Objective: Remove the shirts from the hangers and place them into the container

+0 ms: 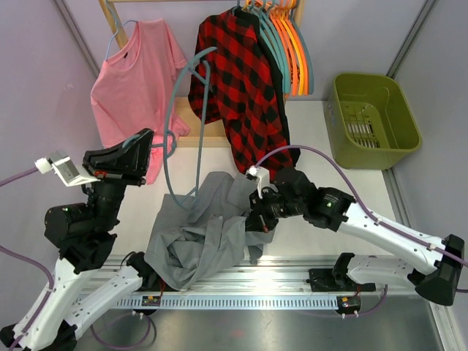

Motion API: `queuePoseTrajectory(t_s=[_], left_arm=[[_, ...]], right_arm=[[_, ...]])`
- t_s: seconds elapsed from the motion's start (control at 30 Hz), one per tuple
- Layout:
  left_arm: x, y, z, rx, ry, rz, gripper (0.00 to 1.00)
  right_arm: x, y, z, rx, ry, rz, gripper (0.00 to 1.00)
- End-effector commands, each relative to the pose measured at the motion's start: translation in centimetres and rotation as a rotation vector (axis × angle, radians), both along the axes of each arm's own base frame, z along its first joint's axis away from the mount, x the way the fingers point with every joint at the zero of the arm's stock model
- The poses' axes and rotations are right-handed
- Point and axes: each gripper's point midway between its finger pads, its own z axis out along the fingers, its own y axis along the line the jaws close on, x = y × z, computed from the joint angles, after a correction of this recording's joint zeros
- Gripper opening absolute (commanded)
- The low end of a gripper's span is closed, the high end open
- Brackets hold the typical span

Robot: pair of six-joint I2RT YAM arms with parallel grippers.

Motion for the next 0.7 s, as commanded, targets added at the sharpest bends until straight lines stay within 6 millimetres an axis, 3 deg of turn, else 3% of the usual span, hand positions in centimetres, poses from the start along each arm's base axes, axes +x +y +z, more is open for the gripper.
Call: queuePoseTrajectory(t_s=[0.0, 0.03, 0.07, 0.1, 0.13, 0.17, 0.2, 0.23, 0.27, 0.4, 0.53, 0.57, 0.63, 0.67], left_arm=[[-4.5, -2.0, 5.2, 0.067, -0.192, -0.177, 0.0], [-4.2, -3.3, 4.6, 0.145, -0.186, -0.202, 0.0], [-4.8, -4.0, 4.3, 0.208, -0.196, -0.235, 0.0], [-5.7, -5.4, 2.8, 0.313, -0.168, -0.317, 0.0], [-5.8, -6.2, 1.8, 0.401, -0.178, -0.336, 0.0], [-6.4, -7.5, -1.2, 0.516, -0.119, -0.433, 0.0], [-6.8, -7.9, -2.4, 0.57, -0.102, -0.471, 0.0], [-7.0, -8.1, -3.4, 0.625, -0.1, -0.484, 0.0], [-7.9, -8.6, -5.7, 0.692, -0.057, -0.566, 0.0], [-8.5, -9.6, -10.1, 0.799, 0.015, -0.687, 0.0], [-8.4, -10.7, -12.6, 0.827, 0.075, -0.865, 0.0], [-9.8, -10.8, -12.9, 0.825, 0.043, -0.997, 0.0], [-8.4, -10.7, -13.3, 0.783, 0.122, -1.067, 0.0], [-8.1, -10.9, -12.9, 0.779, 0.074, -1.073, 0.0]], right_arm=[[2.0, -1.8, -0.2, -0.156, -0.076, -0.111, 0.04], [3.6, -3.0, -0.5, -0.215, -0.124, -0.204, 0.23], [4.0, -3.7, -0.3, -0.235, -0.144, -0.241, 0.38], [4.2, -4.9, 0.8, -0.232, -0.175, -0.275, 0.52], [4.9, -5.9, 1.5, -0.232, -0.219, -0.33, 0.57], [5.2, -6.7, 2.5, -0.218, -0.249, -0.368, 0.66], [5.1, -8.0, 4.7, -0.164, -0.292, -0.409, 0.71], [5.6, -9.4, 5.7, -0.163, -0.333, -0.464, 0.72], [5.3, -10.9, 8.1, -0.101, -0.373, -0.505, 0.74], [4.9, -14.6, 12.3, -0.034, -0.465, -0.592, 0.83], [3.3, -14.6, 15.3, 0.049, -0.501, -0.509, 0.9], [2.7, -14.4, 16.2, 0.078, -0.514, -0.473, 0.9], [1.3, -13.2, 17.1, 0.135, -0.507, -0.374, 0.91], [0.9, -12.8, 17.4, 0.146, -0.506, -0.34, 0.91]])
